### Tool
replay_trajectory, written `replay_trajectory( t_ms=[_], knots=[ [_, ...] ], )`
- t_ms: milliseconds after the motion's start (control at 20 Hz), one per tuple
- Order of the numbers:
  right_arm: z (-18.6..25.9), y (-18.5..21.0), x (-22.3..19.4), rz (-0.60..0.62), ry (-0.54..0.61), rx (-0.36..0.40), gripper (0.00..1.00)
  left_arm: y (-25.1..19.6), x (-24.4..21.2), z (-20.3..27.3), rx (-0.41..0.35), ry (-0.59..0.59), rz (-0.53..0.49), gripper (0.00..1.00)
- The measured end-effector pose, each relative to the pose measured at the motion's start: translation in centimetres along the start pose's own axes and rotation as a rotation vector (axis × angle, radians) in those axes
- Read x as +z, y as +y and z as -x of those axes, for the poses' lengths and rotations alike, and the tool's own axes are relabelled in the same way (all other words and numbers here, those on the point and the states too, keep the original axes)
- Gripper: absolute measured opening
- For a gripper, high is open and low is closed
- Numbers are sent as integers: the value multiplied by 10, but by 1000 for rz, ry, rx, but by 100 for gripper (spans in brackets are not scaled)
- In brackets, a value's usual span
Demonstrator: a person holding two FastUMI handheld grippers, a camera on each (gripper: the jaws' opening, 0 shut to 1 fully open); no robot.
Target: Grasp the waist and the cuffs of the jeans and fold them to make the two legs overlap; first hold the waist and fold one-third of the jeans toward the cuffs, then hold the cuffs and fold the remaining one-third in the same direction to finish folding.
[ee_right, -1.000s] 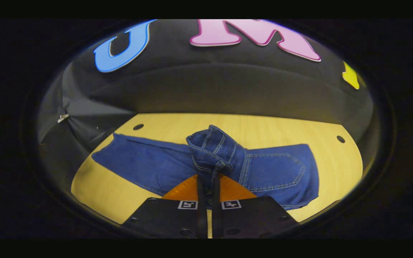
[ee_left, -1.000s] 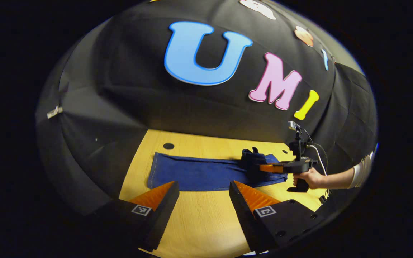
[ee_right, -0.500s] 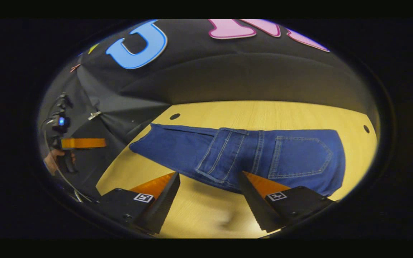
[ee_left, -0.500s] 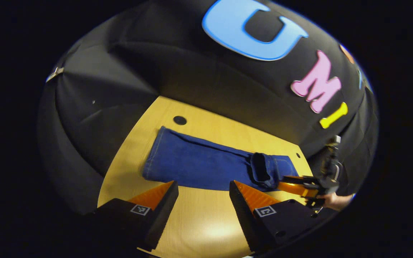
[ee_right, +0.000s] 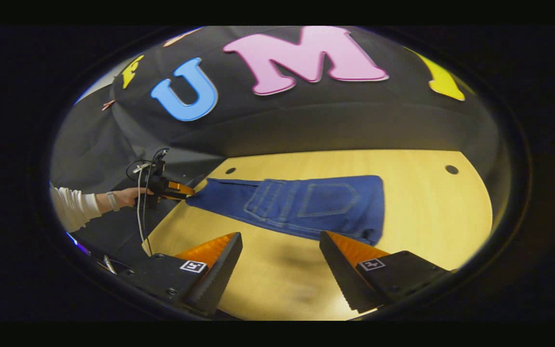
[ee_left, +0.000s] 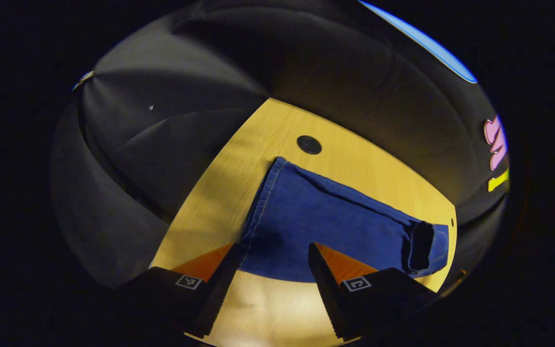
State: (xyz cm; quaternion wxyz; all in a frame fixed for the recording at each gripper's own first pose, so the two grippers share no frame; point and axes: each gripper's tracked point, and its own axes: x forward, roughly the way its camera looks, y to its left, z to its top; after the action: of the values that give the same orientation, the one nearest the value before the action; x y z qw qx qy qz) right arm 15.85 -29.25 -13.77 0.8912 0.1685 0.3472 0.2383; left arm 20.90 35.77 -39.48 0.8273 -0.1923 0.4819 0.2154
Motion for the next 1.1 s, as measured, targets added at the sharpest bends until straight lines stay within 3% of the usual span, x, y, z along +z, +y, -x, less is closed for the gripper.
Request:
replay_trajectory(
  t_ms=[150, 200, 550, 650, 700, 850, 900, 1000, 1100],
  knots=[
    [13, -33, -3, -52, 5, -52, 98, 10, -6, -18, 80, 53, -47, 93],
    [19, -38, 0, -67, 4, -55, 98, 10, -15, -15, 112, 86, -50, 89],
    [26, -65, 11, -82, -13, -94, 98, 6, -17, -14, 143, 161, -207, 89],
    [27, -62, 12, -83, -21, -91, 98, 0, -17, -15, 140, 169, -215, 83],
    [29, -62, 11, -80, -20, -89, 98, -8, -18, -17, 122, 161, -211, 77],
    [31, -61, 7, -76, -11, -88, 98, -22, -18, -19, 79, 140, -218, 18],
    [34, -60, 7, -78, -14, -88, 98, -22, -22, -17, 75, 166, -194, 9],
    [37, -57, 12, -82, -31, -86, 98, -27, -20, -10, 55, 156, -158, 7],
    [38, -61, 16, -93, -44, -92, 98, -48, -8, 3, -18, 98, -137, 6]
  ],
)
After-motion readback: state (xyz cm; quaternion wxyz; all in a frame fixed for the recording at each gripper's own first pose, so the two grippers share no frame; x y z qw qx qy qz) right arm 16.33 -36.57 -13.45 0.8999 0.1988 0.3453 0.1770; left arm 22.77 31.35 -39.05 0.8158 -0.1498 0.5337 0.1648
